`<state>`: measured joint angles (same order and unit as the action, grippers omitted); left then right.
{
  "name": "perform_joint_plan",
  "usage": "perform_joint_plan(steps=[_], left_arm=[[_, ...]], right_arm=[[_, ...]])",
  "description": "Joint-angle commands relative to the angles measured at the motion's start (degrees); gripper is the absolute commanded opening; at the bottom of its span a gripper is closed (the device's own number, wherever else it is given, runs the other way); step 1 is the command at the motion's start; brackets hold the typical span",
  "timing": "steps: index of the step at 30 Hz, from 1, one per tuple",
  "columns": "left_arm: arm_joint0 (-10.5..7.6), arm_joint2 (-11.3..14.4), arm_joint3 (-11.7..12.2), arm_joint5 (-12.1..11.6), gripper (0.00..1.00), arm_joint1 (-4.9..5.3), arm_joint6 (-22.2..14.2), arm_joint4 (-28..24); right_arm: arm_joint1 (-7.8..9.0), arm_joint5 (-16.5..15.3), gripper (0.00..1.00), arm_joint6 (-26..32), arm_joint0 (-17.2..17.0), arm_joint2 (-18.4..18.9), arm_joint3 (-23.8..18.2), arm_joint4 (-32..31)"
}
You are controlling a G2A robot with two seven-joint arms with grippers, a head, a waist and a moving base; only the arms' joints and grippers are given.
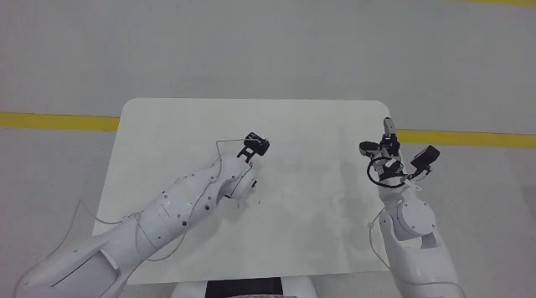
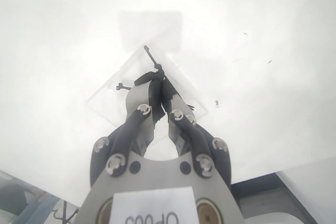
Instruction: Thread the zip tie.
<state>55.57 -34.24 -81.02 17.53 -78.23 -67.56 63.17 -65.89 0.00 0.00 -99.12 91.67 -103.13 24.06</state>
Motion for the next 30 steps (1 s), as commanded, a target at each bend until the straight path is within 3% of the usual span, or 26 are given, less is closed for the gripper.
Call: perform_joint_plan(steps=[1, 8, 23, 30], left_arm=[[1.32, -0.9, -1.9, 0.0, 0.00, 0.61, -0.3, 1.0], [4.85, -3.6, -6.3, -0.3, 0.00, 2.09, -0.3, 3.2], [11.71, -8.9, -14.7, -3.7, 0.00, 4.45, 3.8, 4.9], [15.06, -10.9, -18.2, -5.9, 0.00, 5.39, 7.5, 5.7]], right_arm=[[0.00, 0.0, 1.00, 0.0, 0.0, 0.0, 0.0, 0.0], [0.00, 0.0, 1.00, 0.0, 0.0, 0.0, 0.0, 0.0], [0.00, 0.0, 1.00, 0.0, 0.0, 0.0, 0.0, 0.0], [0.00, 0.0, 1.00, 0.0, 0.0, 0.0, 0.0, 0.0]])
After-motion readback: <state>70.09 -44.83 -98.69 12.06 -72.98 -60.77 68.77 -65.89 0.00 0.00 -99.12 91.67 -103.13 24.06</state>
